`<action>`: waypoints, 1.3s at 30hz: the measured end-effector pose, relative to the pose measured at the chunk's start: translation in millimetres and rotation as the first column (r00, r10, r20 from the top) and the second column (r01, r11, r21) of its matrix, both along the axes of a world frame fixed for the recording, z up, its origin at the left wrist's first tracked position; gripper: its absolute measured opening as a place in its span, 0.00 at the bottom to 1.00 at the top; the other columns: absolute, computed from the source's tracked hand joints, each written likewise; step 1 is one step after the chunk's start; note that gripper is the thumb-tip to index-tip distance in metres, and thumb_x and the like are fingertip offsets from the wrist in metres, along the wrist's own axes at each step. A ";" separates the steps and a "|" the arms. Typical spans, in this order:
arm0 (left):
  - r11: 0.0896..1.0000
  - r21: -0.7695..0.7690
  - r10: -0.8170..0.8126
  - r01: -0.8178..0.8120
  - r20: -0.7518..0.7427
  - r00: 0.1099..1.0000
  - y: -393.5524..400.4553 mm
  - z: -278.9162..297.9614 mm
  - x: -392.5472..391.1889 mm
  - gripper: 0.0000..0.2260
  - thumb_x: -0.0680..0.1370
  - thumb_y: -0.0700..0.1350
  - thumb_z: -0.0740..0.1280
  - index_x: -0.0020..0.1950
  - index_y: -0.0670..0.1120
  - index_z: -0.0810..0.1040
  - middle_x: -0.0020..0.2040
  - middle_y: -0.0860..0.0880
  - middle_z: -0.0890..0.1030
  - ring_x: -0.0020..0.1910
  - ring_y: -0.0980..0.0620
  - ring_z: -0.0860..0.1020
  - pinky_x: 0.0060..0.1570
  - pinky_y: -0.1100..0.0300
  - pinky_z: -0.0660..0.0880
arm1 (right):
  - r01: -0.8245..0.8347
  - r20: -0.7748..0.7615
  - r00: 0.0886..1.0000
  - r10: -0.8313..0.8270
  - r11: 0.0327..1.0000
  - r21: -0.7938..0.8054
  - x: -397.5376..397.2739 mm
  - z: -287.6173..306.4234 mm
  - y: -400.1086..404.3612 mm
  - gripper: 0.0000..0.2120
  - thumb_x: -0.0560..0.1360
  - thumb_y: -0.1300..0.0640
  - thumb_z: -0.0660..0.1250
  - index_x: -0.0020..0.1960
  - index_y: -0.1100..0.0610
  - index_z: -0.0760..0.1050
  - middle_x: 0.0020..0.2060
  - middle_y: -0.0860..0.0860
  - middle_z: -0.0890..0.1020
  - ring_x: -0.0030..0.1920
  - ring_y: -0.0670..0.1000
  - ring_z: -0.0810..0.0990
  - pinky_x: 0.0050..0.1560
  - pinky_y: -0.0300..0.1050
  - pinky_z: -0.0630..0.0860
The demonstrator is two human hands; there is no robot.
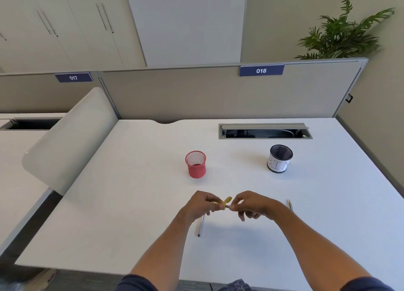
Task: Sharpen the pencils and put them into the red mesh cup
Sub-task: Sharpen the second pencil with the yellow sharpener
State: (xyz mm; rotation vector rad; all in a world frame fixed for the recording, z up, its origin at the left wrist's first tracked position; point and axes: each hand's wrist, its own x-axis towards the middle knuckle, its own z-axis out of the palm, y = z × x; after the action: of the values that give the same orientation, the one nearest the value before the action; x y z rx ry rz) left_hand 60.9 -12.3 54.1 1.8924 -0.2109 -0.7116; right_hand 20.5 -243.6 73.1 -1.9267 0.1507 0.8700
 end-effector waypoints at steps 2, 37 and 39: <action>1.000 0.018 0.024 -0.023 -0.040 0.999 1.3 2.2 0.8 0.06 0.72 0.48 0.79 0.43 0.45 0.88 0.28 0.52 0.76 0.26 0.57 0.72 0.28 0.68 0.68 | 0.027 0.087 0.996 -0.030 0.999 0.045 -0.7 -1.2 -0.3 0.17 0.70 0.51 0.76 0.52 0.59 0.77 0.36 0.55 0.87 0.26 0.50 0.67 0.28 0.39 0.62; 0.991 0.047 0.131 -0.125 -0.170 0.977 11.3 -0.2 -2.6 0.16 0.75 0.54 0.76 0.43 0.40 0.85 0.28 0.50 0.72 0.26 0.54 0.67 0.31 0.63 0.64 | 0.066 0.658 0.686 0.311 0.874 -0.482 -16.2 -12.3 3.7 0.04 0.76 0.47 0.71 0.49 0.45 0.78 0.43 0.40 0.81 0.40 0.44 0.77 0.42 0.44 0.75; 0.988 0.003 0.151 -0.154 -0.208 0.966 10.7 1.4 -5.0 0.21 0.78 0.53 0.73 0.51 0.33 0.84 0.26 0.50 0.71 0.26 0.54 0.65 0.30 0.64 0.63 | 0.128 0.747 0.587 0.311 0.876 -0.465 -21.3 -13.5 6.6 0.04 0.76 0.48 0.72 0.50 0.46 0.80 0.45 0.42 0.82 0.41 0.44 0.78 0.41 0.44 0.76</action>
State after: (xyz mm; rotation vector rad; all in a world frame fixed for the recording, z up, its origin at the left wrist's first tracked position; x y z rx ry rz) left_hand 55.8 -1.6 55.5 1.7851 0.0622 -0.7932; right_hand -0.7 -236.9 59.6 -2.6436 -0.3370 -0.1095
